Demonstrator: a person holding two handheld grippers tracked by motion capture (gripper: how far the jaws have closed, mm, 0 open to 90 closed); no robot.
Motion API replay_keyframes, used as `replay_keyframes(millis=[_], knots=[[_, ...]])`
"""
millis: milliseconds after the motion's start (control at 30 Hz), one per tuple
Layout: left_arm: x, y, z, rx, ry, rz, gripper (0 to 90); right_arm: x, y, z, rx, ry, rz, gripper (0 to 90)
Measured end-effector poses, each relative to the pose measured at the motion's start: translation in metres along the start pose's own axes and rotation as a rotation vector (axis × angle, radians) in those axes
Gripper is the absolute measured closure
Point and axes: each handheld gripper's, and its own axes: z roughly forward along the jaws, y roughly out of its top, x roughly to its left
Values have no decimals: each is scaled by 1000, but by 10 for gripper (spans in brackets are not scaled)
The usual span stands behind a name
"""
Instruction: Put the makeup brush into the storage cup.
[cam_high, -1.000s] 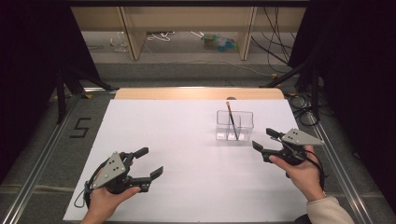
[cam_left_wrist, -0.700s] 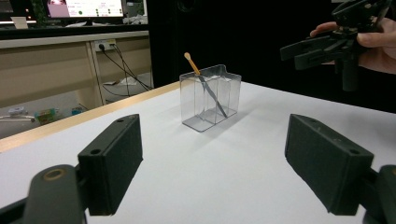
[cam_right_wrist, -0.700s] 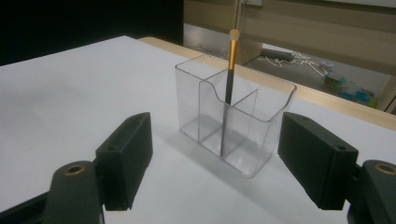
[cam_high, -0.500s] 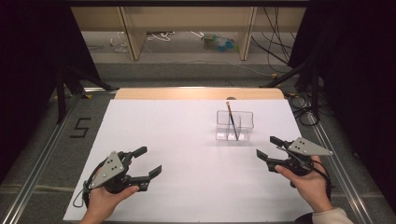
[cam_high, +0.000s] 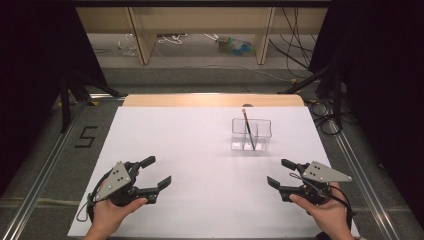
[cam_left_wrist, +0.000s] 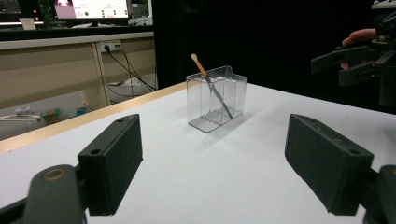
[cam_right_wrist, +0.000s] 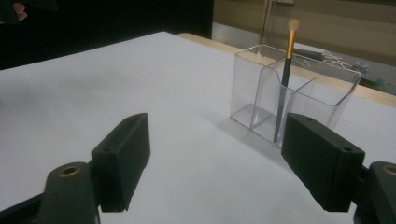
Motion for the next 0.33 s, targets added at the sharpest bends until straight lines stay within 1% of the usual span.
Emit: replay_keyframes(millis=[33, 67, 100, 167, 200, 233, 267, 333], knots=[[0, 0, 0, 1, 0, 2, 191, 1, -1, 1, -10, -2, -2, 247], [0, 0, 0, 1, 0, 4, 192, 1, -1, 1, 0, 4, -4, 247], [1, 0, -1, 2, -1, 6, 192, 0, -1, 1, 4, -3, -14, 247], [1, -1, -1, 4, 1, -1, 192, 0, -1, 1, 21, 9, -1, 246], [2, -1, 0, 5, 1, 4, 192, -1, -2, 2, 7, -1, -3, 246], [3, -1, 0, 8, 3, 1, 192, -1, -2, 2, 3, -3, -7, 245], [3, -2, 0, 10, 5, -8, 192, -1, -2, 2, 3, -2, -6, 244], [2, -2, 0, 11, 5, -6, 192, -1, -2, 2, 9, 4, -3, 241]])
